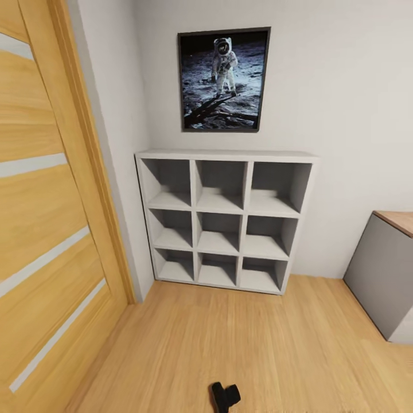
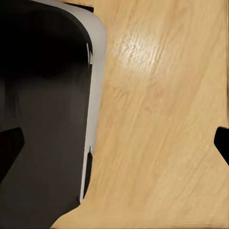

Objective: Attach the digital camera to the camera tripod in the bedroom.

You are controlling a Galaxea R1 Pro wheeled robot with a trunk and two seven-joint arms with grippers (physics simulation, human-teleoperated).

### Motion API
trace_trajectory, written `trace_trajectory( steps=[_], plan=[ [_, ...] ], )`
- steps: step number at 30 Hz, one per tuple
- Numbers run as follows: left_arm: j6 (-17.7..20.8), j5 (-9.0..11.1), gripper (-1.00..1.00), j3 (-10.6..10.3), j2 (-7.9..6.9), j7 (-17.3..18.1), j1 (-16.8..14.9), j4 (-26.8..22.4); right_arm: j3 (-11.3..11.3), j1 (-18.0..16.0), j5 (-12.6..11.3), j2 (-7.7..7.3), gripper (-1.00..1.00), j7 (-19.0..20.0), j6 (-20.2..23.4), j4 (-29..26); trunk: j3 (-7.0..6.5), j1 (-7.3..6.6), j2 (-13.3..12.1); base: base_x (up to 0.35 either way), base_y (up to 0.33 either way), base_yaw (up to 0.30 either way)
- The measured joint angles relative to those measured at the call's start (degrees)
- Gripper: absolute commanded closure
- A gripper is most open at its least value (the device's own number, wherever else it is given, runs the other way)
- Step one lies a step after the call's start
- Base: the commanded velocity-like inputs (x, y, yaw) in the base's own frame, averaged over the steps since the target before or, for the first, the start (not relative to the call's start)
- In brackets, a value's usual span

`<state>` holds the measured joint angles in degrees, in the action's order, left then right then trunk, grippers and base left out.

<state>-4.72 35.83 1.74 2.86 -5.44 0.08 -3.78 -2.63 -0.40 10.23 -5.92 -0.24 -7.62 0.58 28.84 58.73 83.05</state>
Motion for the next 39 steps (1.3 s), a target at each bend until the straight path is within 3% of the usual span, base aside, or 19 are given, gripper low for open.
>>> trace_trajectory(
  steps=[7,18,21,23,25,30,39],
  plan=[
    [0.07,0.07,-1.0,-0.05,0.17,0.0,0.0,0.06,-0.09,0.0,0.12,-1.14,-1.0,0.0,-0.2,0.04,0.0,0.0,0.0,0.0,0.0,-0.297],
    [0.02,-0.11,-1.0,-0.43,0.0,0.1,0.0,-0.85,-0.13,0.0,0.24,-0.54,-1.0,-0.3,0.49,-0.29,0.0,0.0,0.0,0.0,0.0,-0.297],
    [0.03,-0.16,-1.0,-0.47,-0.18,0.09,-0.01,-3.28,-0.08,0.0,0.28,0.57,-1.0,-0.6,0.6,-0.52,0.0,0.0,0.0,0.0,0.0,-0.297],
    [0.06,-0.23,-1.0,-0.47,-0.33,0.09,0.0,-5.27,0.12,0.0,0.54,3.3,-1.0,-0.73,0.67,-0.85,0.0,0.0,0.0,0.0,0.0,-0.297],
    [0.07,-0.28,-1.0,-0.5,-0.35,0.09,0.0,-5.6,0.13,0.0,0.58,4.01,-1.0,-0.7,0.7,-1.03,0.0,0.0,0.0,0.0,0.0,-0.297],
    [0.08,-0.37,-1.0,-0.55,-0.6,0.07,0.0,-5.88,0.17,0.0,0.64,4.91,-1.0,-0.64,1.22,-1.76,0.0,0.0,0.0,0.0,0.0,-0.297],
    [0.05,-0.43,-1.0,-0.39,-0.95,-0.51,0.0,-5.9,0.13,0.0,0.59,5.12,-1.0,-0.71,2.0,-2.18,0.0,0.0,0.0,0.0,0.0,-0.297]
  ],
)
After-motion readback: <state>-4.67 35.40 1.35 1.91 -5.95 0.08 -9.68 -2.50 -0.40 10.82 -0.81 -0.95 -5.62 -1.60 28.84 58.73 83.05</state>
